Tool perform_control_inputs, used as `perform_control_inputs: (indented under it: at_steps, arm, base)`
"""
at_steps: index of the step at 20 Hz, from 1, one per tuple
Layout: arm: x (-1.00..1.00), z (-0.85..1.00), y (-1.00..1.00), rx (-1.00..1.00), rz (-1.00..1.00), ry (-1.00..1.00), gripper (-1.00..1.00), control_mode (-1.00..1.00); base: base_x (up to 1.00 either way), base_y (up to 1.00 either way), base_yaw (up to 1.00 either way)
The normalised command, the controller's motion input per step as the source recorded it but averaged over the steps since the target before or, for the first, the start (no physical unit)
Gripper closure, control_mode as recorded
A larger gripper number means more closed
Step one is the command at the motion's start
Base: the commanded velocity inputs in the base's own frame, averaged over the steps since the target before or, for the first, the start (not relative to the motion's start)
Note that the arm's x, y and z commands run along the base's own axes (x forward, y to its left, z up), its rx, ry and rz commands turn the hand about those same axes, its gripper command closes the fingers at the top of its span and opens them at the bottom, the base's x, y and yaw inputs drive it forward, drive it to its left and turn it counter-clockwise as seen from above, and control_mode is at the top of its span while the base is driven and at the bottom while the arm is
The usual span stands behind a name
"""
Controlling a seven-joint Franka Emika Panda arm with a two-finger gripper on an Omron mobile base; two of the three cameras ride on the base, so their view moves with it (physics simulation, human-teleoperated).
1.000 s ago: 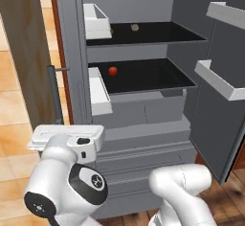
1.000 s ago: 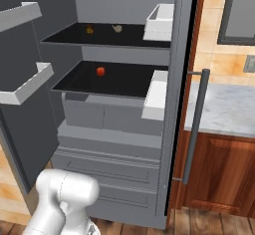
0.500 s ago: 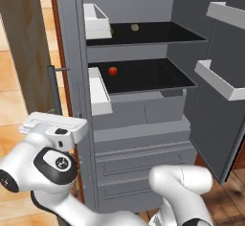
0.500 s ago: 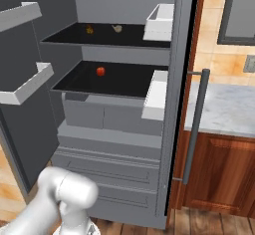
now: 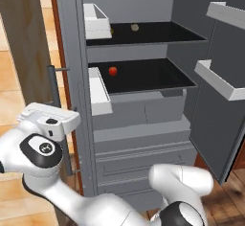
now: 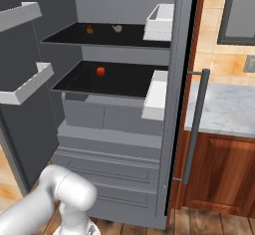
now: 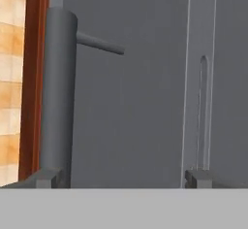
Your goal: Place the garlic in the correct fridge rack based on whether it is a fruit or vegetable. Finally, close the fridge door.
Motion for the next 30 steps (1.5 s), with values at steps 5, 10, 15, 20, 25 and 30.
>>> perform_control_inputs:
  at_steps: [5,10,15,20,25,30]
  arm:
    - [0.37,-0.03,0.00,-0.01,-0.06,0.00,-1.00,-1.00]
    - [0.31,-0.01,0.00,0.00,-0.09,0.00,-1.00,-1.00]
    - [0.24,0.00,-0.11,0.00,-0.14,-0.02,-1.00,-1.00]
    - [0.20,0.00,-0.67,0.00,-0.02,-0.07,-1.00,-1.00]
    - [0.37,0.00,-0.95,0.00,0.00,-0.10,-1.00,-1.00]
    - [0.39,0.00,-1.00,0.00,0.00,-0.10,-1.00,-1.00]
  base:
    - [0.00,0.00,0.00]
    - [0.00,0.00,0.00]
    - [0.00,0.00,0.00]
    - [0.00,0.00,0.00]
    - [0.00,0.00,0.00]
    - [0.00,0.00,0.00]
